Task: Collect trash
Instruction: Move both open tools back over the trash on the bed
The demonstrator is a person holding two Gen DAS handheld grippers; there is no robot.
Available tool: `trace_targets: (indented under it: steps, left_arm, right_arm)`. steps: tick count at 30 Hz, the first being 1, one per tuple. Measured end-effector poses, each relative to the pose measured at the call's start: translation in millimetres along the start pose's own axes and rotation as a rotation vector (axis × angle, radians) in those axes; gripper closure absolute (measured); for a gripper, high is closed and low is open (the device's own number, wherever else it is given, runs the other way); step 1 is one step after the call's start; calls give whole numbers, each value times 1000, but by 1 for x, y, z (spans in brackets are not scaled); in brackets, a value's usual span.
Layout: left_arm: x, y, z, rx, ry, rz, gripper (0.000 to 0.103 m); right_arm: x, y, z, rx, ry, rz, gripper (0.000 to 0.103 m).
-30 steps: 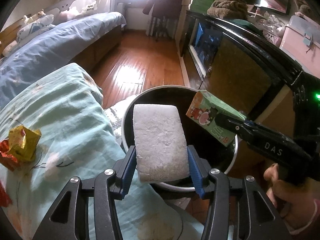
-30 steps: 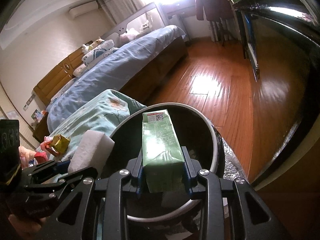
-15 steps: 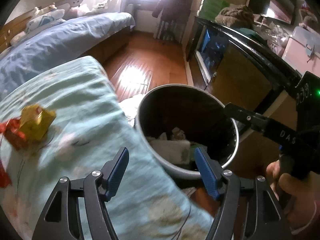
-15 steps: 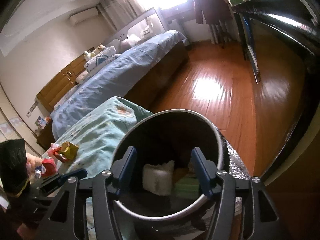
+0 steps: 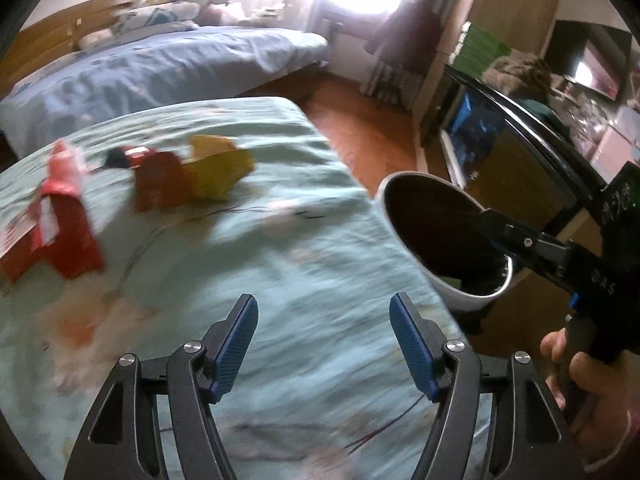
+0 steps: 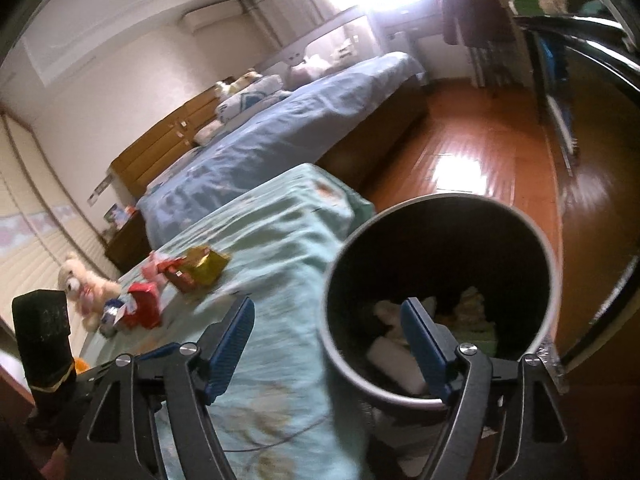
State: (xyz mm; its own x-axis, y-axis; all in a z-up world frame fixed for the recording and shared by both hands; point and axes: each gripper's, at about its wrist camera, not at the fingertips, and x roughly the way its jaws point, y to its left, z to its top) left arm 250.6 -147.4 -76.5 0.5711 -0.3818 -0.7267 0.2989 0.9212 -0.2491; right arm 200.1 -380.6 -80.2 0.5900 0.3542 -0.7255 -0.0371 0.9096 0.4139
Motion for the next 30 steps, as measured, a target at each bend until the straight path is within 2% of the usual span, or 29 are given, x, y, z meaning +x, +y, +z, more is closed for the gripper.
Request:
trace_targets:
  steps: [13, 23, 30]
  left_arm:
    - [-48, 64, -20, -133, -40, 92, 35]
    - [-61, 99, -24, -209, -61, 144, 35]
    - [-55, 115, -15, -236, -72, 164, 35]
  right_arm:
    - [39, 67, -14, -106, 77, 92, 24]
    - [66, 93, -16, -133, 101, 116, 24]
    - [86, 105, -11, -139, 116, 131, 24]
